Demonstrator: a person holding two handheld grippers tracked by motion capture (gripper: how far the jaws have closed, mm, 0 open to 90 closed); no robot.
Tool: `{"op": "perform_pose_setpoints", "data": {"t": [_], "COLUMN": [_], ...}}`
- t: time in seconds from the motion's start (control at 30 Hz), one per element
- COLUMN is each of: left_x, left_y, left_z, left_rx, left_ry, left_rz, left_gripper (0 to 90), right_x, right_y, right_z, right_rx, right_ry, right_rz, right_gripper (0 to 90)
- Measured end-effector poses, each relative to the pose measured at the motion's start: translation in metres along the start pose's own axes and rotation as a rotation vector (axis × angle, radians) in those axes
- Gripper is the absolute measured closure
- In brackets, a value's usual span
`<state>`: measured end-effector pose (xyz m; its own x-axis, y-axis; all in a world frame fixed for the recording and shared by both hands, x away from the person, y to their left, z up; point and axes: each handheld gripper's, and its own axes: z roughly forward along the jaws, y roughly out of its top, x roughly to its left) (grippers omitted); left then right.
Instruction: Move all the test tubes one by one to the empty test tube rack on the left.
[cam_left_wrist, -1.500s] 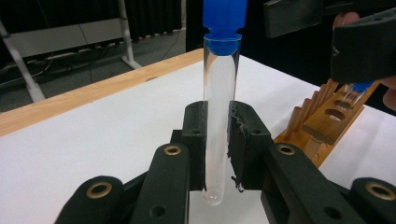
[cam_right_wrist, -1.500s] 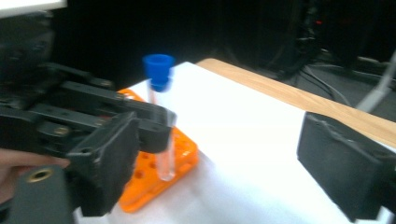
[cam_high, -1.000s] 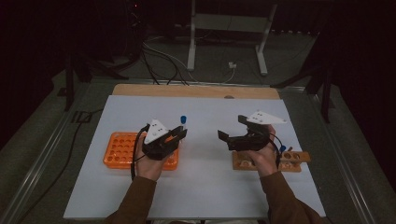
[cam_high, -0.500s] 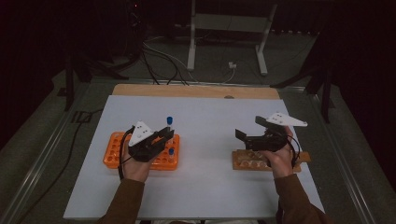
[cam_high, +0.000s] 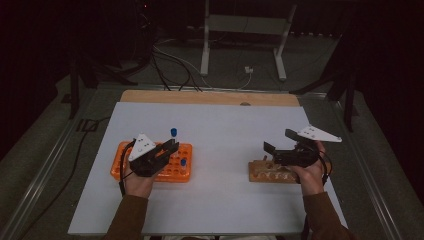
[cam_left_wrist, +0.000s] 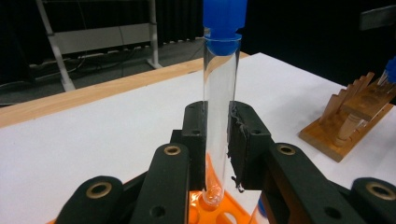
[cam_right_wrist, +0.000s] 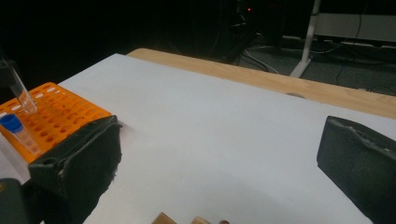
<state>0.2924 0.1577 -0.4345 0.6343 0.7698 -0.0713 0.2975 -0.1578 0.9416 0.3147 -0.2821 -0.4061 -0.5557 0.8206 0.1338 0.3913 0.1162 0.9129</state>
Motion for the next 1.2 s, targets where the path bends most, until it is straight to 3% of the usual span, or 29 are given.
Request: {"op": "perform_pose_setpoints", "data": {"t": [0.47, 1.2], "left_x": [0.002, -0.001], "left_y": [-0.015, -0.031], "left_z": [-0.007, -0.009], "left_rx": [0.017, 0.017], "left_ry": [-0.002, -0.026], "left_rz": [-0.013, -0.017], "left_gripper": [78.1, 78.0], "right_x": [-0.015, -0.025], "right_y": [-0.009, -0.016], "right_z": [-0.020, -0.032], "right_rx": [-0.016, -0.042], "right_ry": [-0.031, -0.043], "right_rz": [0.028, 0.064], "right_gripper": [0.0, 0.0]}}
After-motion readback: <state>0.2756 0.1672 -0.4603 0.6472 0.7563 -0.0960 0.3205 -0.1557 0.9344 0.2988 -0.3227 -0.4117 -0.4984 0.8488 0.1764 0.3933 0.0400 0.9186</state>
